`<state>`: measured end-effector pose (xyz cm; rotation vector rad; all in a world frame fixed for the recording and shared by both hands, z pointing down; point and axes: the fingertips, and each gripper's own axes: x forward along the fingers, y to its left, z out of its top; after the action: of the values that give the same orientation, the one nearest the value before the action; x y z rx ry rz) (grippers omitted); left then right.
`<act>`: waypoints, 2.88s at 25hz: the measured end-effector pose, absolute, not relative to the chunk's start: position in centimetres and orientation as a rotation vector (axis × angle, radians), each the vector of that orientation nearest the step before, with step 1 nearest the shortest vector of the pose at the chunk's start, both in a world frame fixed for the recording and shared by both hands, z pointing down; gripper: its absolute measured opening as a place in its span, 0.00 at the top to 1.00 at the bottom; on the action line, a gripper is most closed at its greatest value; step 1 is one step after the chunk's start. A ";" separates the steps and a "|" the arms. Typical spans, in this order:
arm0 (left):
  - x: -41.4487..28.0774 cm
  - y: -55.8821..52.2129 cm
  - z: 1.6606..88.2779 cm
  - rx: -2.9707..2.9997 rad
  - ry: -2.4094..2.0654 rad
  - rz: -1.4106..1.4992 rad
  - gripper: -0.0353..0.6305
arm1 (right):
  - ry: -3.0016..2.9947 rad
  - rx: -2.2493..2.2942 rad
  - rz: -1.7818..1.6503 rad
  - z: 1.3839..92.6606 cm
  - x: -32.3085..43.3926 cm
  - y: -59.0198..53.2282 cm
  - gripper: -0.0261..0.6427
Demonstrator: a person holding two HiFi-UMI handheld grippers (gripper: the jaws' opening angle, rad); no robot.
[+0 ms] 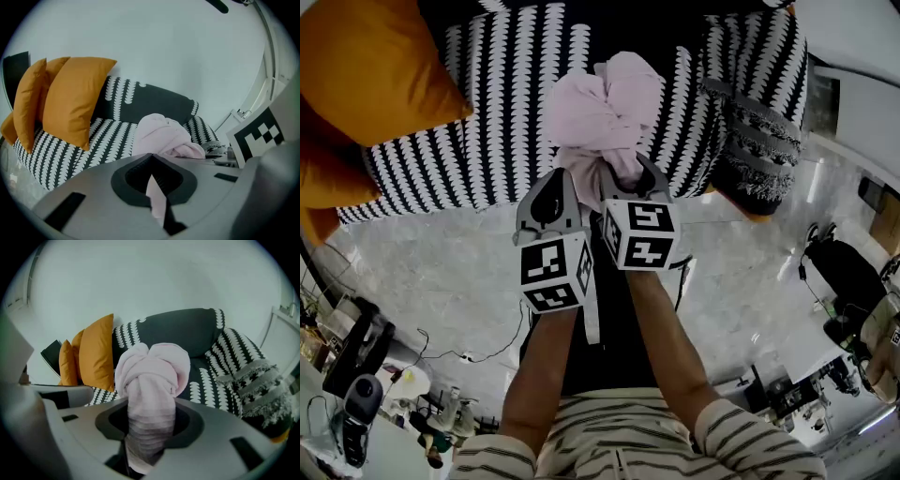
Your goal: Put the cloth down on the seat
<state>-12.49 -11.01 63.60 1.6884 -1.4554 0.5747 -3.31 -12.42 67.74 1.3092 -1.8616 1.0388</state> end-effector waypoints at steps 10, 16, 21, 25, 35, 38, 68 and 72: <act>-11.8 -12.2 66.7 1.664 -1.424 0.599 0.94 | -1.823 1.261 1.064 71.5 -2.7 -13.2 0.69; -10.8 -12.1 65.3 1.669 -1.413 0.590 0.94 | -1.799 1.247 1.070 71.0 -2.2 -12.7 0.69; -10.7 -12.4 65.3 1.670 -1.412 0.589 0.94 | -1.780 1.239 1.089 72.1 -2.0 -12.7 0.69; -10.9 -12.6 65.8 1.668 -1.412 0.584 0.94 | -1.764 1.228 1.099 73.4 -2.2 -12.7 0.68; -11.0 -12.7 66.5 1.659 -1.402 0.559 0.94 | -1.747 1.235 1.132 74.5 -2.4 -12.8 0.68; -10.8 -12.9 66.7 1.652 -1.395 0.549 0.94 | -1.742 1.249 1.119 74.6 -2.0 -13.2 0.71; -12.7 -13.1 58.6 1.774 -1.425 0.475 0.94 | -1.895 1.400 1.026 62.3 -3.9 -13.9 0.94; -12.2 -14.5 56.5 1.843 -1.425 0.430 0.94 | -1.957 1.410 0.964 59.7 -4.2 -15.0 0.94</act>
<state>-12.24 -14.49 56.52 1.8431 -1.4253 0.4297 -4.21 -15.05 59.70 1.4095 -1.9566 0.9642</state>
